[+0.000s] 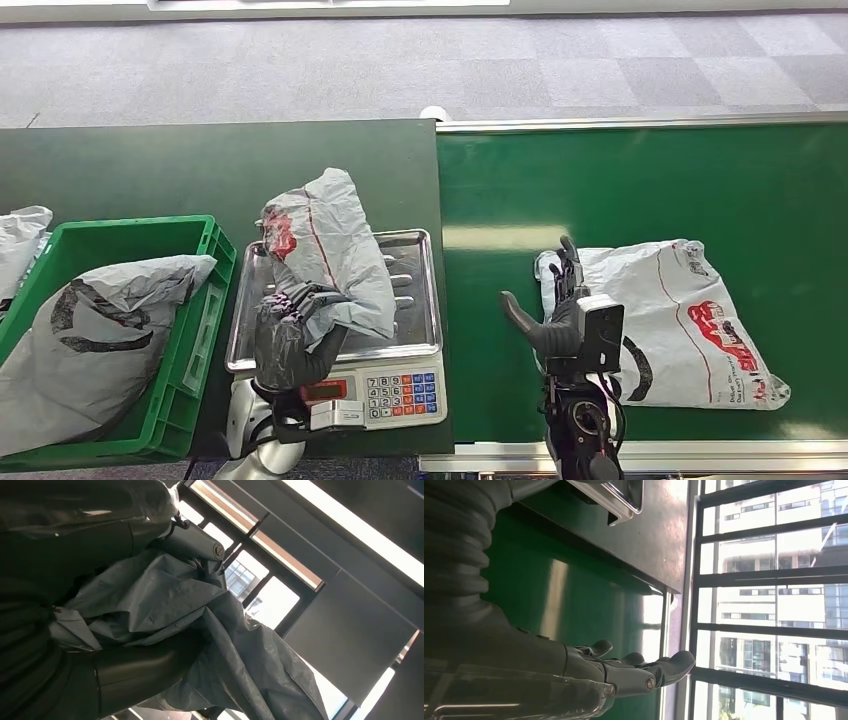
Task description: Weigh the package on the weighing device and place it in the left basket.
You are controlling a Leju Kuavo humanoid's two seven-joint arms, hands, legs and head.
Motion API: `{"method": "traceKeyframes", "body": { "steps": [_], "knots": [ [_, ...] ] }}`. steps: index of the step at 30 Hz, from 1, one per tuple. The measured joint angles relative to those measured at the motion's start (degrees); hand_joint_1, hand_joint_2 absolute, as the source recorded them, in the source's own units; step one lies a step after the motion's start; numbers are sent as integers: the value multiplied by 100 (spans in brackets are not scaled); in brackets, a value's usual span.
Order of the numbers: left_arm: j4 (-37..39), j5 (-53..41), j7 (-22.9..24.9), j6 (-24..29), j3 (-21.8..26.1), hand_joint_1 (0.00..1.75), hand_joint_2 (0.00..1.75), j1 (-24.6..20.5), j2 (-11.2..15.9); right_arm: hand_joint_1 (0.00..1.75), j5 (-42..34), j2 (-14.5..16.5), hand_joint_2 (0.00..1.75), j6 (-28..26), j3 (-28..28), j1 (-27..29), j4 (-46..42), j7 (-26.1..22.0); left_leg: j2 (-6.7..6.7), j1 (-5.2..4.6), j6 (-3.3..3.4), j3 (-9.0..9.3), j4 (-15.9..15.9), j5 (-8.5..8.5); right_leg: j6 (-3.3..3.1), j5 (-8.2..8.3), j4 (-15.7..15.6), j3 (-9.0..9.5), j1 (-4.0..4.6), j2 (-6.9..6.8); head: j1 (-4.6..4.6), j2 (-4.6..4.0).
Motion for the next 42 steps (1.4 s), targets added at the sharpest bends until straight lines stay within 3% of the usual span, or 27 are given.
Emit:
{"method": "traceKeyframes", "body": {
  "steps": [17,23,33,42],
  "knots": [
    [-2402,-13,-79,0,1043,175,175,277,-569,0,-175,14,175,-160,81,-3,80,-86,0,0,0,-4,0,0,0,0,0,-4,1,0,0,0],
    [-3279,444,-79,-1,1520,175,175,280,-710,0,-240,14,175,-197,168,-3,134,-101,0,1,0,-4,-1,0,0,0,0,-5,1,-1,-1,0],
    [-3714,563,-79,-2,1796,175,175,287,-788,0,-263,14,175,-210,206,-3,181,-104,-1,0,0,-4,0,0,0,0,0,-4,0,-1,0,0],
    [-4012,207,-80,-2,2473,175,175,216,-902,0,-372,5,175,-341,254,19,190,-106,0,1,0,-3,-1,0,-1,-1,0,-7,1,0,-1,0]
  ]
}}
